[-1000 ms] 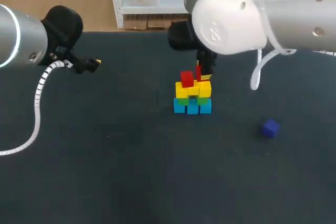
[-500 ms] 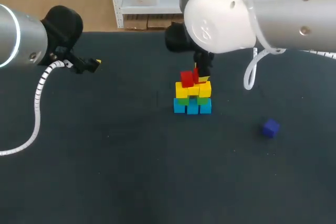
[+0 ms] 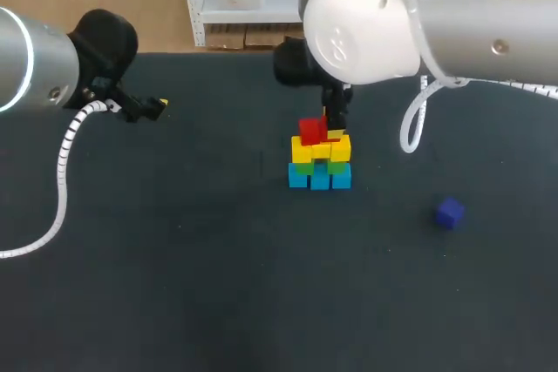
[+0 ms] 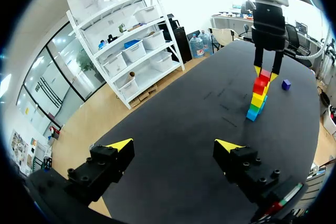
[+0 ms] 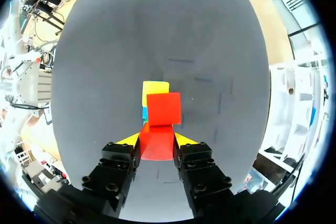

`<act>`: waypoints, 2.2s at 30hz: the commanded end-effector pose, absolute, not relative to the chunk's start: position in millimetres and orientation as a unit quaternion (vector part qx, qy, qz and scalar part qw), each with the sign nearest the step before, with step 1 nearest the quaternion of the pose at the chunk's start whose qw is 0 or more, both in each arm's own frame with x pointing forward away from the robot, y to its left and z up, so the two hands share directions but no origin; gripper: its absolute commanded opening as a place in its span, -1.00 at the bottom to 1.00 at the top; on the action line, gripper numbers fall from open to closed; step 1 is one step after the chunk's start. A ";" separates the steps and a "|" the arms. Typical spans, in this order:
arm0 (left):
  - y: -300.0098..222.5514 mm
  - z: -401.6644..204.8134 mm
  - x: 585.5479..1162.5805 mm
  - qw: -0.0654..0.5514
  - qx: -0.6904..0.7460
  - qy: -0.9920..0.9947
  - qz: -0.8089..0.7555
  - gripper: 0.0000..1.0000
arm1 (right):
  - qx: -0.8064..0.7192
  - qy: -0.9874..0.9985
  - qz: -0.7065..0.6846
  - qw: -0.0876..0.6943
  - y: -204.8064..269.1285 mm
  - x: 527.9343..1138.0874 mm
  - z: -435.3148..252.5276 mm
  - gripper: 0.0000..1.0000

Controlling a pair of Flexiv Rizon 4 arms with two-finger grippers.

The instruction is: Place the blue cubes, place green cubes on the blue cubes, place the yellow cubes on the green cubes, then place the red cubes on the yellow cubes, and place purple cube on the red cubes.

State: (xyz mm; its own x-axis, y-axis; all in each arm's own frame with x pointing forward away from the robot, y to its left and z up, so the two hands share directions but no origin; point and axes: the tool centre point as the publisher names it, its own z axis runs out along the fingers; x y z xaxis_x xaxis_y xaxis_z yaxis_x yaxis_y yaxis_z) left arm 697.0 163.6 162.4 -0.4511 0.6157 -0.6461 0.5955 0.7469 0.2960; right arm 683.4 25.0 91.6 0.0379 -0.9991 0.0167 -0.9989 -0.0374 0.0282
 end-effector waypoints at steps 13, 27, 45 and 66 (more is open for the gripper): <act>164.8 162.1 698.0 0.385 0.357 0.851 0.011 1.00 | 0.720 -0.693 -0.004 0.017 24.9 684.7 88.2 -0.93; 164.8 162.1 698.0 0.385 0.357 0.851 0.011 1.00 | 0.725 -0.688 0.001 0.022 28.2 684.5 87.9 -0.09; 164.8 162.1 698.0 0.385 0.357 0.851 0.011 1.00 | 0.716 -0.698 0.009 0.003 11.5 674.6 104.5 1.00; 164.8 162.1 698.0 0.385 0.357 0.851 0.011 1.00 | 0.761 -0.639 0.055 -0.092 -61.8 617.8 134.6 1.00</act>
State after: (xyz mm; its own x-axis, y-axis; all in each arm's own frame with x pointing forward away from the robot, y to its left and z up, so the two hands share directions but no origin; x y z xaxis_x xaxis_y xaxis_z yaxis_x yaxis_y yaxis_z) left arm 697.0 163.6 162.5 -0.4511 0.6157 -0.6461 0.5955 0.7469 0.2960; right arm 635.2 -50.3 136.0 0.1646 -0.9863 0.0085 -0.9846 -0.1648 -0.0591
